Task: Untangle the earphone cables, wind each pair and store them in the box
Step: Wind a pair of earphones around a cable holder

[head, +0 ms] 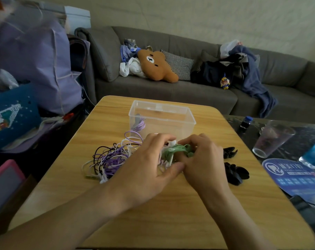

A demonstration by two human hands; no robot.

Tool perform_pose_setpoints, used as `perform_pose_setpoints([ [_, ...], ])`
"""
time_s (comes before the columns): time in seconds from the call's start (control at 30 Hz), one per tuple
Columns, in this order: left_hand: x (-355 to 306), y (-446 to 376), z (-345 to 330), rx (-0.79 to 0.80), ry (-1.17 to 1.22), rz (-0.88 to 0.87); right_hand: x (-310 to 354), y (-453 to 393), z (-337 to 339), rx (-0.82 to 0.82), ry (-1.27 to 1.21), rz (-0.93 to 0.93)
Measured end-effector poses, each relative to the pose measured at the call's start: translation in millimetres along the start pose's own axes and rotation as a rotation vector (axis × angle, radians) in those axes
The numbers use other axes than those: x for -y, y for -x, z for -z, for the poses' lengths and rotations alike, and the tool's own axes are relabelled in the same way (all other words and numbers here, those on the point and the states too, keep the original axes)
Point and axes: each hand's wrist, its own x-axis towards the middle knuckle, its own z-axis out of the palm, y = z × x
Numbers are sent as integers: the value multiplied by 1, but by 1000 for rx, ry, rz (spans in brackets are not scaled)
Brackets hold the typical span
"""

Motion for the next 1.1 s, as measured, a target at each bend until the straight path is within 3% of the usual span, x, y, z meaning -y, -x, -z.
perform_pose_setpoints([
  [0.17,6,-2,5,-40,-129,-78,5,3,-3,-123,-80,5],
  [0.4,11,-1,4,32,-208,54,20,14,-12,-118,-117,11],
  [0.8,8,-4,0,-100,-253,160,26,18,-31,-192,-103,176],
  [1.0,8,-6,6,-128,-278,203,30,15,-37,-122,-234,45],
  [1.1,9,-8,9,-128,-283,245,33,11,-38,-95,-186,28],
])
